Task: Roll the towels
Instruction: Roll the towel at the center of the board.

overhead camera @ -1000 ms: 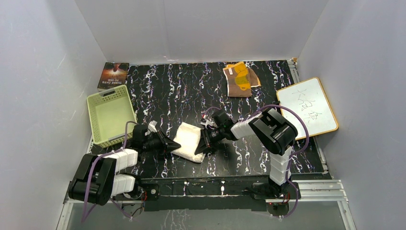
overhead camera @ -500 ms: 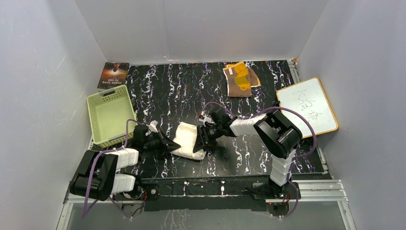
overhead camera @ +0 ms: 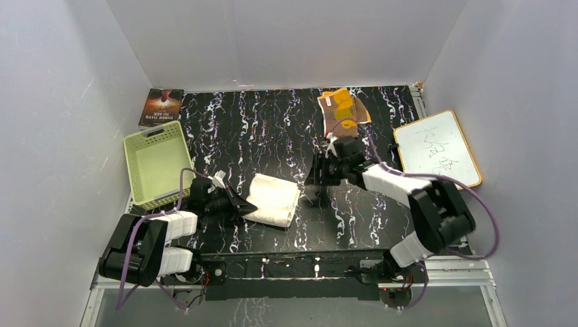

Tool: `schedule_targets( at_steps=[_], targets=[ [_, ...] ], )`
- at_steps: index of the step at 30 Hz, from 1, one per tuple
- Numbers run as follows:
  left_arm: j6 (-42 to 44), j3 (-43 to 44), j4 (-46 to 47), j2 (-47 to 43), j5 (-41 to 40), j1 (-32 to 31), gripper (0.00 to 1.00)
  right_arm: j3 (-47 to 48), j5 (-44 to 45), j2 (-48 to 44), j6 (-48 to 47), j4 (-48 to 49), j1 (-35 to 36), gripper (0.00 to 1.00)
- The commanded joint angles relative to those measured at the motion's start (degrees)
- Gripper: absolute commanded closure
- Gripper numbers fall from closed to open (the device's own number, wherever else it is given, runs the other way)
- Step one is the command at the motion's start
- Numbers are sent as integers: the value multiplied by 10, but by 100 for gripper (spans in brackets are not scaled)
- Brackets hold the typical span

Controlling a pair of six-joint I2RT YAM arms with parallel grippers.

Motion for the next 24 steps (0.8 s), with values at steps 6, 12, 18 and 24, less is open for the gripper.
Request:
schedule_targets(
  at_steps=[6,12,18,24],
  targets=[
    [45,-9,-76,9,-56,-1,100,-120,159,-270,-6,394,-24,2],
    [54,2,-107,-18,-66,-1,100,-38,295,-213,-403,182,244,2],
    [57,1,-110,-21,-65,0,100,-112,216,-225,-615,175,350,2],
    [64,2,-113,-18,-60,-1,100,-63,235,-123,-689,102,395,2]
  ],
)
